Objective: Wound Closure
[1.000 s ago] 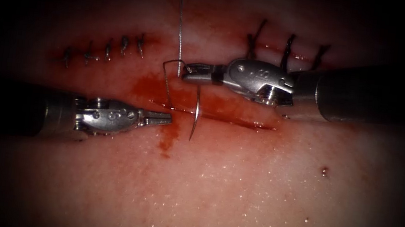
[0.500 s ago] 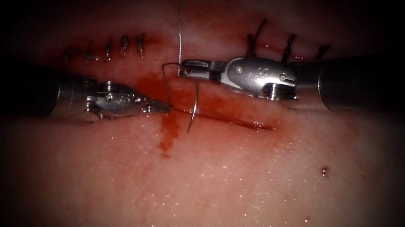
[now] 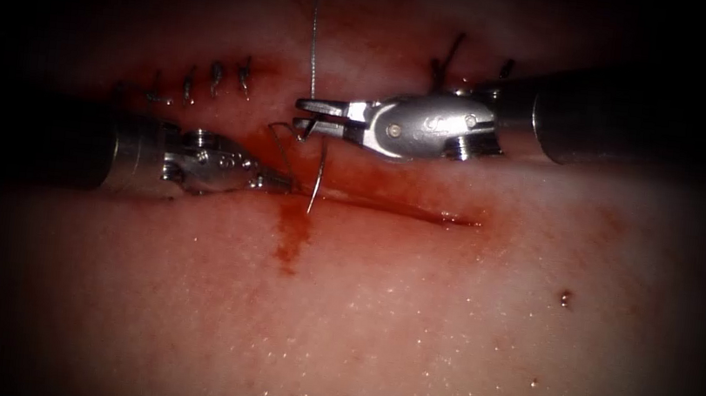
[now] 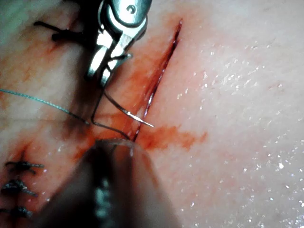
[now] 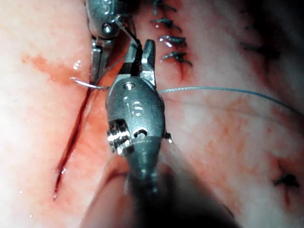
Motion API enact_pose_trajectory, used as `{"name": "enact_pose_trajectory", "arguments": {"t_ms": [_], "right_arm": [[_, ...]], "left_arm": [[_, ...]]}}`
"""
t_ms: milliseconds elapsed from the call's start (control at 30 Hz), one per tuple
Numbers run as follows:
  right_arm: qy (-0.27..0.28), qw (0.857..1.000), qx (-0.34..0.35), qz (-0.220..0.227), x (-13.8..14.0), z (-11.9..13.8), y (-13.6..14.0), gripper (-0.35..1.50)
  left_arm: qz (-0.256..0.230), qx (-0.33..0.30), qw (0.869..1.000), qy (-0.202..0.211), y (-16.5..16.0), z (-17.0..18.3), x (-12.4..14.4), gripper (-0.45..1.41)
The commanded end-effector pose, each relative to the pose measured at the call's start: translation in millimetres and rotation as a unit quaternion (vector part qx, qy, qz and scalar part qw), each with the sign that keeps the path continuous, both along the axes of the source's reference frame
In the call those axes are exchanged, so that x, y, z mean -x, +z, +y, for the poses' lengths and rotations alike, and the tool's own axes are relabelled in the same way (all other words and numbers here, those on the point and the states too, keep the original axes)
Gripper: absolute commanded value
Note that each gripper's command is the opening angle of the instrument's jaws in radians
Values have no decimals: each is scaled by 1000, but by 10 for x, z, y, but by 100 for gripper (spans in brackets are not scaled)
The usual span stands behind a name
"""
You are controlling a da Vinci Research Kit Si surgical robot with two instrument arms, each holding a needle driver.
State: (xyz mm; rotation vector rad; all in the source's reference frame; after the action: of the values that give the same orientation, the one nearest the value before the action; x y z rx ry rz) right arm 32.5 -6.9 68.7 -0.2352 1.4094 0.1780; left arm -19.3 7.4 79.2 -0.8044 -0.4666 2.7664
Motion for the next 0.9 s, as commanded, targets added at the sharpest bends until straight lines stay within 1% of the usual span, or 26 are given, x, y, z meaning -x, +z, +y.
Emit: {"name": "enact_pose_trajectory", "arguments": {"t_ms": [33, 133, 200, 333, 433, 500, 533, 567, 700, 767, 900], "right_arm": [[-1, 1000, 8, -3, -9, -4, 5, -35], [-1, 1000, 25, -10, -9, -5, 5, -35], [-3, 999, 40, -14, -9, -5, 6, -35], [-2, 998, 51, -20, -9, -6, 7, -35], [-2, 998, 61, -23, -11, -8, 9, -35], [-1, 998, 65, -23, -12, -8, 9, -35], [-2, 997, 68, -24, -12, -9, 10, -35], [-2, 997, 68, -24, -13, -9, 10, -35], [-2, 997, 78, -26, -14, -16, 15, -35], [-4, 996, 86, -30, -16, -20, 18, -35], [-10, 994, 101, -40, -18, -25, 21, -35]], "left_arm": [[4, 1, 1000, -2, 6, -5, 6, -45], [17, -4, 1000, 2, 8, -8, 8, -45], [32, -9, 999, 13, 11, -14, 10, -45], [55, -46, 997, 34, 15, -25, 15, -45], [64, -61, 995, 45, 16, -30, 16, -25], [70, -65, 994, 50, 15, -32, 18, 9], [74, -69, 994, 47, 15, -32, 18, 20], [76, -71, 994, 45, 15, -32, 18, 24], [78, -76, 993, 42, 13, -30, 17, 24], [78, -78, 993, 40, 12, -29, 16, 27], [78, -82, 993, 37, 10, -26, 15, 24]]}}
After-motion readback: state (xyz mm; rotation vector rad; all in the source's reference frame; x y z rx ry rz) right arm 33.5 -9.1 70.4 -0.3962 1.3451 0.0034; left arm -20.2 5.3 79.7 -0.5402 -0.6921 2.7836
